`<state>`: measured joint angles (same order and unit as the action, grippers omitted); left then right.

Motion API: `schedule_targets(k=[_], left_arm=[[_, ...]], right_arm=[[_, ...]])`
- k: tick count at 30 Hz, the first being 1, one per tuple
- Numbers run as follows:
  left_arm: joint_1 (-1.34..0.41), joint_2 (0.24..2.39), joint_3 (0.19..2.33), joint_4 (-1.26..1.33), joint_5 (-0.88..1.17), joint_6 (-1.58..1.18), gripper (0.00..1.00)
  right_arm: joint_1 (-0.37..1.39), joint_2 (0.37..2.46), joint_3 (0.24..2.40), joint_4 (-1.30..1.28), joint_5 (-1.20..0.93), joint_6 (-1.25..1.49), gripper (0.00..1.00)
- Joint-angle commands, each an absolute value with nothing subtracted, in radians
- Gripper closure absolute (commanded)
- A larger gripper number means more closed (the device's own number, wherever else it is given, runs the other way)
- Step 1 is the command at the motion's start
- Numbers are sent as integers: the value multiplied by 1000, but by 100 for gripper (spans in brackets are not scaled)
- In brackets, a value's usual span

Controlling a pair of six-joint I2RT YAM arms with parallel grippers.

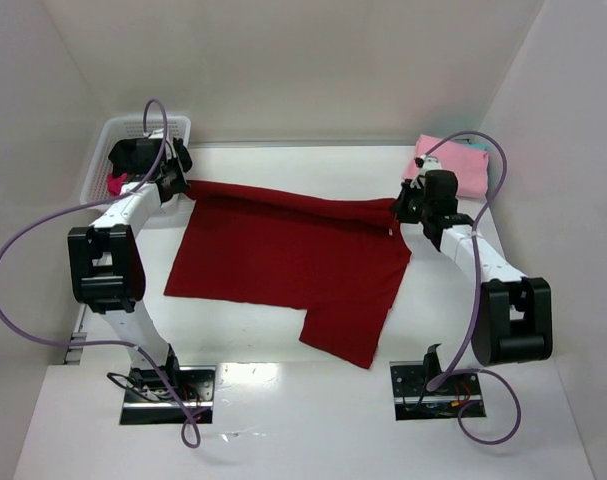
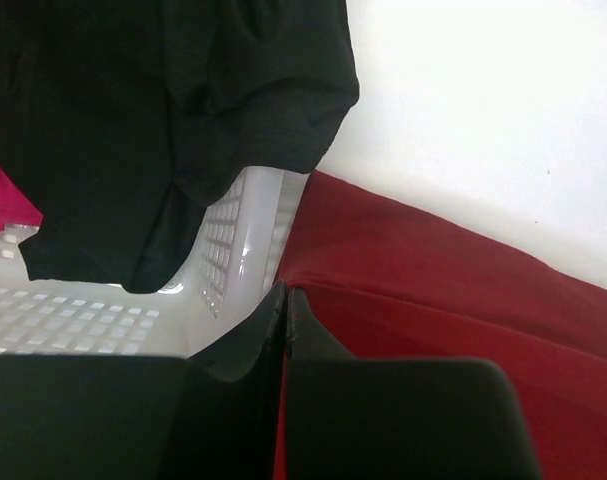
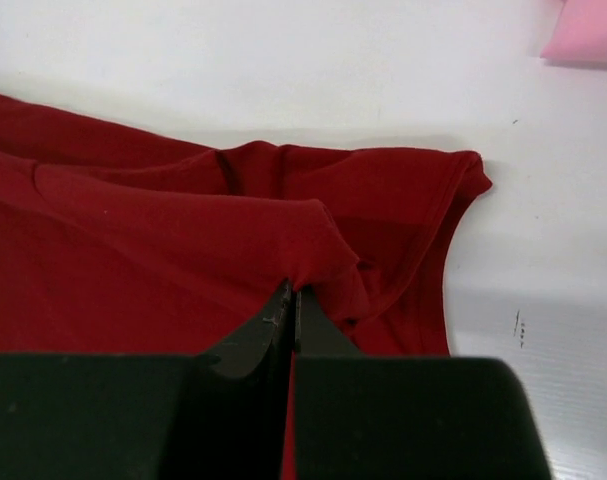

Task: Fold and stack the t-shirts
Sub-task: Fold the flattened tshirt in 1/3 of the way

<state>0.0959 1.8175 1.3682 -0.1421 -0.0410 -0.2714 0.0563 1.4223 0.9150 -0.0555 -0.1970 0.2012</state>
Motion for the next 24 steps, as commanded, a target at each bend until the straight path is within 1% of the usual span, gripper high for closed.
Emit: schedule_targets(k=[1,9,13,19,24], left_arm=[[120,1847,1420,-121,-44,-288,100],[120,1847,1401,-112,4,-255,100],[120,1838,1391,-112,32,-223,100],[120,1838,1358,-121,23,-222,100],[120,1819,1336,-132,23,-213,100]], right_arm=[[55,1347,890,-52,-143,172,100],[55,1338,890,-52,-124,172,100],[55,1328,899,-100,-137,183,100],[55,1299,830,-100,-155,184,100],[55,1362,850,-141,-183,164,100]])
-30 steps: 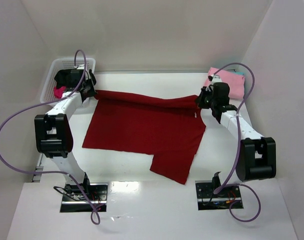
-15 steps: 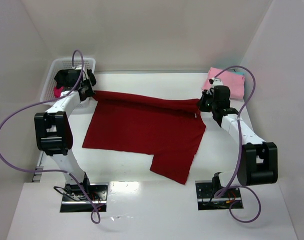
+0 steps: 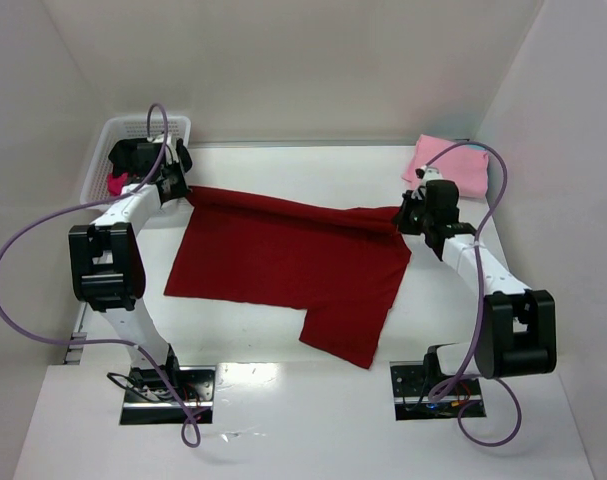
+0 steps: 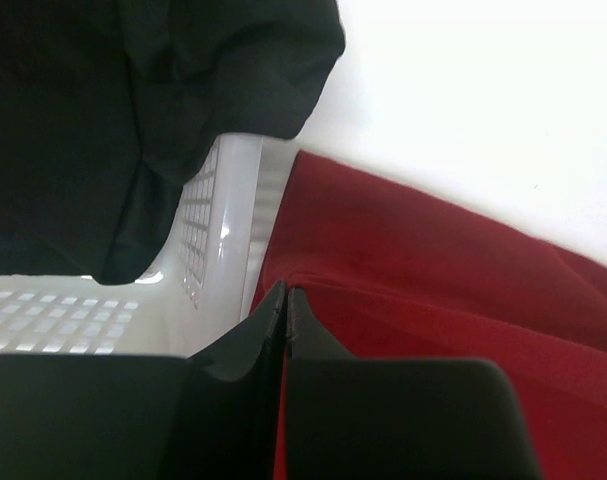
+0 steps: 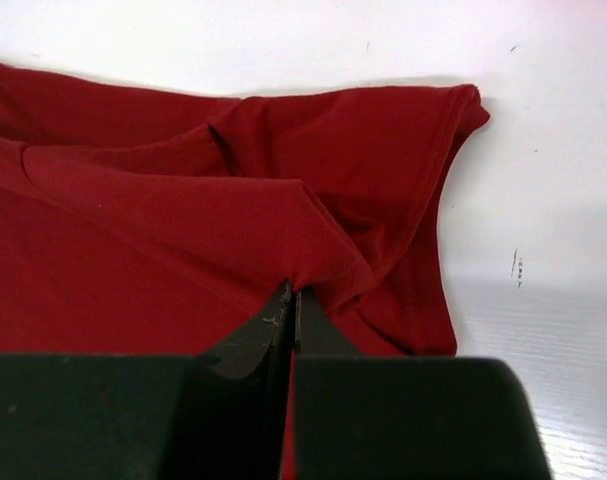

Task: Fold and stack the t-shirts
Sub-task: Fold the flattened tshirt in 1/3 of the way

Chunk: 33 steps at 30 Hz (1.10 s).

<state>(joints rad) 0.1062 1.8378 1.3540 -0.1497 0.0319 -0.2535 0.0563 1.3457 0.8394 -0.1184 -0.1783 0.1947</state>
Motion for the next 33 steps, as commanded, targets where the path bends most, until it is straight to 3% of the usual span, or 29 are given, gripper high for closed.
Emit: schedule_targets(k=[1,14,16,17,20,24,25,27,29,31,33], left_arm=[[120,1819,1324,-132,23,-213,100],[120,1754,1211,-192,31,-198,100],[120,1729,1189,-192,17,-198,95],[120,1704,1177,-183,17,-198,92],[120,1652,1143,-170,17,-207,52],[120,1632,1138,-161,31,-216,37],[120,1632,1149,-161,41,-228,31],[120,1632,1170,-150,78,-239,25],[120,1655,1209,-141,112,-248,20],[120,1675,1233,-129,144,-249,19],[120,1718,1273,-106,193,-258,16]], right_arm=[[55,1362,850,-141,-183,164,100],[55,1431,871,-184,-209,135,100],[55,1431,871,-193,-209,135,100],[55,1431,871,-193,-209,135,99],[55,1442,881,-193,-199,135,98],[55,1451,890,-193,-199,135,94],[55,1451,890,-202,-212,135,82],[55,1442,900,-202,-225,144,68],[55,1430,920,-202,-238,153,43],[55,1408,933,-202,-249,164,31],[55,1382,956,-212,-270,164,11]])
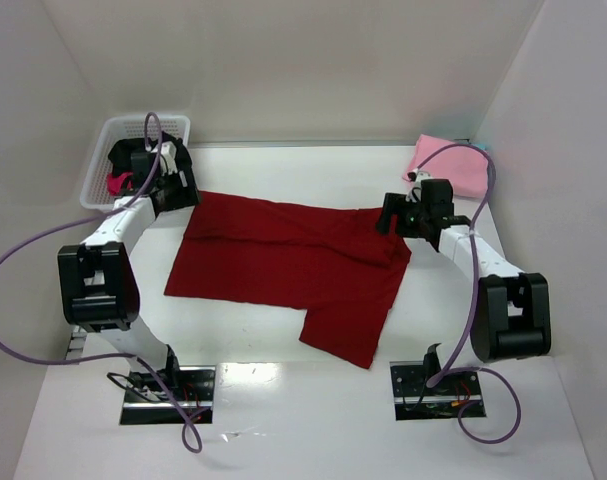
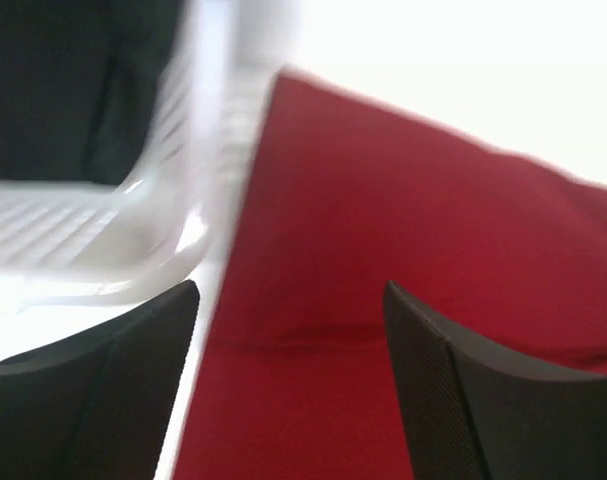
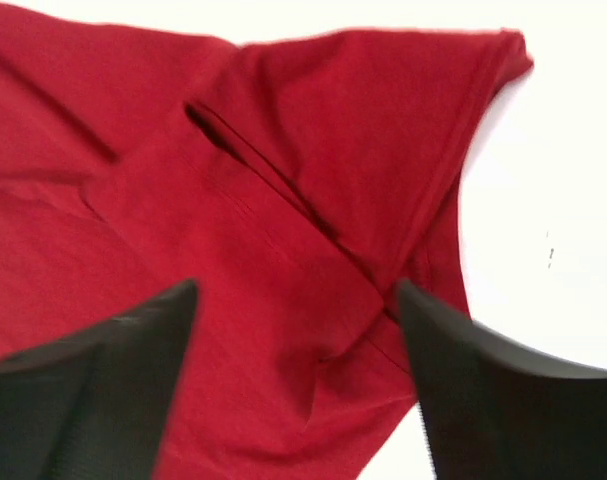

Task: Fold and stack the t-shirts
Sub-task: Fold the flattened tshirt in 1/3 of the way

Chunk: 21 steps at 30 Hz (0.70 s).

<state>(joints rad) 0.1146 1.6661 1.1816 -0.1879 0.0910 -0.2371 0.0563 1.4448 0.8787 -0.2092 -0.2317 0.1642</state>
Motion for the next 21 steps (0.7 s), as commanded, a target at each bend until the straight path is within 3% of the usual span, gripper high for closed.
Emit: schedule_targets(k=[1,2,8,15,18,21], left_arm=[[120,1718,1285,-106,204,-258,16],[120,1753,1311,-106,222,-258,14],[89,1888,1440,-113,408,-166,13],[8,1973,1503,-158,360,-115,10],[8,1973,1503,-158,403,-97,10],[-15,1951,1503,-167,419,-75,10]], right_arm=[[55,1382,956,-212,-270,164,8],[46,1382,969,-203,-246,176,0],[46,1456,980,-112,-207,215,0],[46,1621,1078,-153,-52,247,1],[37,1649,1078,-123,-26,281,8],[37,1712,1092,-123,-5,299,26]])
